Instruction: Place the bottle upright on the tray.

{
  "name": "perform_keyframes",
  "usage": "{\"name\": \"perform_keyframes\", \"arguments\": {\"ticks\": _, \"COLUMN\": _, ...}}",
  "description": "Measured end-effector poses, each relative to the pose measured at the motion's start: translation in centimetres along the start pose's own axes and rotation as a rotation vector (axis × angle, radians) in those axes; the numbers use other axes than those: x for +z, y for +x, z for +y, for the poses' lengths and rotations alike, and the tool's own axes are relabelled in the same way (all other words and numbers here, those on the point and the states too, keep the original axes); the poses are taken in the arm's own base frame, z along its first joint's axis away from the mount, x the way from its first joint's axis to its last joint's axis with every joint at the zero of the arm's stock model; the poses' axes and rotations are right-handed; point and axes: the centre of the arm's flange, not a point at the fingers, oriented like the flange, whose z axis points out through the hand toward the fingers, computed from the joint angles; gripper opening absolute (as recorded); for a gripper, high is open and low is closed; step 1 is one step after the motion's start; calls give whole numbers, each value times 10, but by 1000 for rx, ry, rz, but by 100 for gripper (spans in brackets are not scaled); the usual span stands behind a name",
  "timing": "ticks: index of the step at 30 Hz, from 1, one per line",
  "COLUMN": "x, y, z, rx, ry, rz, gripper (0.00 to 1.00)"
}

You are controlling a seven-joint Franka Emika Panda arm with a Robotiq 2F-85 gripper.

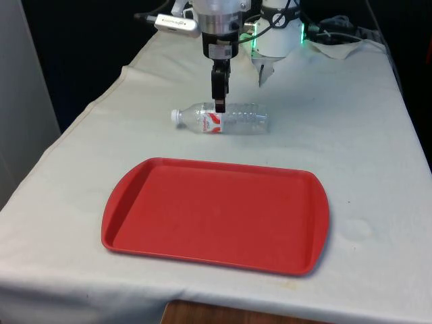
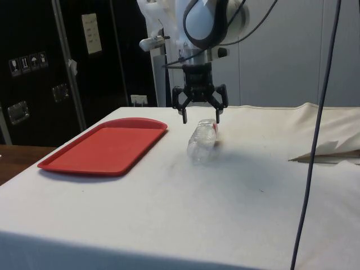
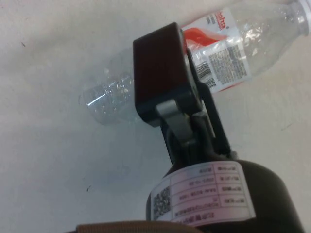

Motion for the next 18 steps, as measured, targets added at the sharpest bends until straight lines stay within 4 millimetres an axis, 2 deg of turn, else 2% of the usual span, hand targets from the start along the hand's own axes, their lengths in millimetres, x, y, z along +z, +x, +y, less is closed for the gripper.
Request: {"name": "perform_keyframes", "arguments": {"ticks": 18, "x": 4, "y": -11, "z": -2, "rx": -24, "ry": -6, "rz": 42, "gripper": 100}}
